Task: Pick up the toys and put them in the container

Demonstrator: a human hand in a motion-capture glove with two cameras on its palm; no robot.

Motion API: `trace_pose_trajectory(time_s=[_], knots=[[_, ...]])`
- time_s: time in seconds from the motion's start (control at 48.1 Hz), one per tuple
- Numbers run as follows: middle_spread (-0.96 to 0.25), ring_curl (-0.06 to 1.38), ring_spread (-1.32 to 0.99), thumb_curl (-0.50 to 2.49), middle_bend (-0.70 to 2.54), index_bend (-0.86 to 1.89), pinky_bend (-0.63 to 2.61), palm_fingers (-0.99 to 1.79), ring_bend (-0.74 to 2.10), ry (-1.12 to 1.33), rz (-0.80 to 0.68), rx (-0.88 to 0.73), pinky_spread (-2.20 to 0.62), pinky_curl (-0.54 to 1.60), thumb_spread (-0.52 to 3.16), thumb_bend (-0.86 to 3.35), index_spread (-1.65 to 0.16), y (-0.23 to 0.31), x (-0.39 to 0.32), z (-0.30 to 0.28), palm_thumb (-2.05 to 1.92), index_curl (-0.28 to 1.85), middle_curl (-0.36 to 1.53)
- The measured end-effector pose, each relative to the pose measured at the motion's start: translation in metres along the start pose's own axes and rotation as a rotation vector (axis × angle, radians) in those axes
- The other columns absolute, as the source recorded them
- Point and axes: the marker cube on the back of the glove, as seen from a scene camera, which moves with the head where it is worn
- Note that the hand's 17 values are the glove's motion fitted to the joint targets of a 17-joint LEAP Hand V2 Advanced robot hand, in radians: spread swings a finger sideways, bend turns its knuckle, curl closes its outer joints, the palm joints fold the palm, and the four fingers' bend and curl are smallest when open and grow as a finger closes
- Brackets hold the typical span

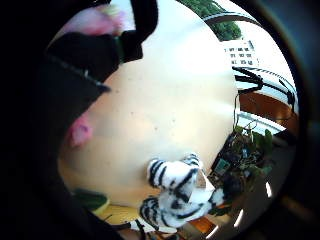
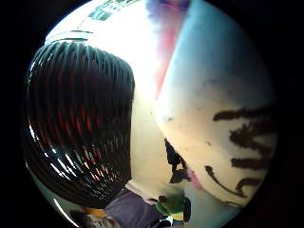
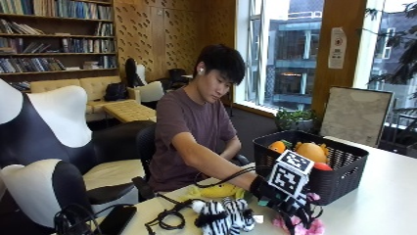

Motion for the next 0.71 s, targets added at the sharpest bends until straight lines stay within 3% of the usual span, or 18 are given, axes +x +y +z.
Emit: trace_pose_trajectory(time_s=[0.146,0.312,0.708], knots=[[-0.17,0.25,-0.17,0.4,0.59,0.32,0.61,0.62,0.43,-0.109,0.003,0.128,-0.04,0.29,1.22,0.06,-0.31,0.0,0.003,0.0,0.35,0.28,0.35],[-0.25,0.37,-0.32,0.55,0.83,0.57,0.5,1.04,0.74,-0.194,0.058,0.179,-0.15,0.28,0.95,0.15,-0.35,0.015,0.006,-0.02,0.62,0.4,0.47],[-0.27,0.56,-0.45,0.73,1.13,0.88,0.64,0.92,0.99,-0.143,0.003,0.365,-0.22,0.41,0.54,0.07,-0.36,0.07,-0.031,-0.194,0.66,0.7,0.69]])
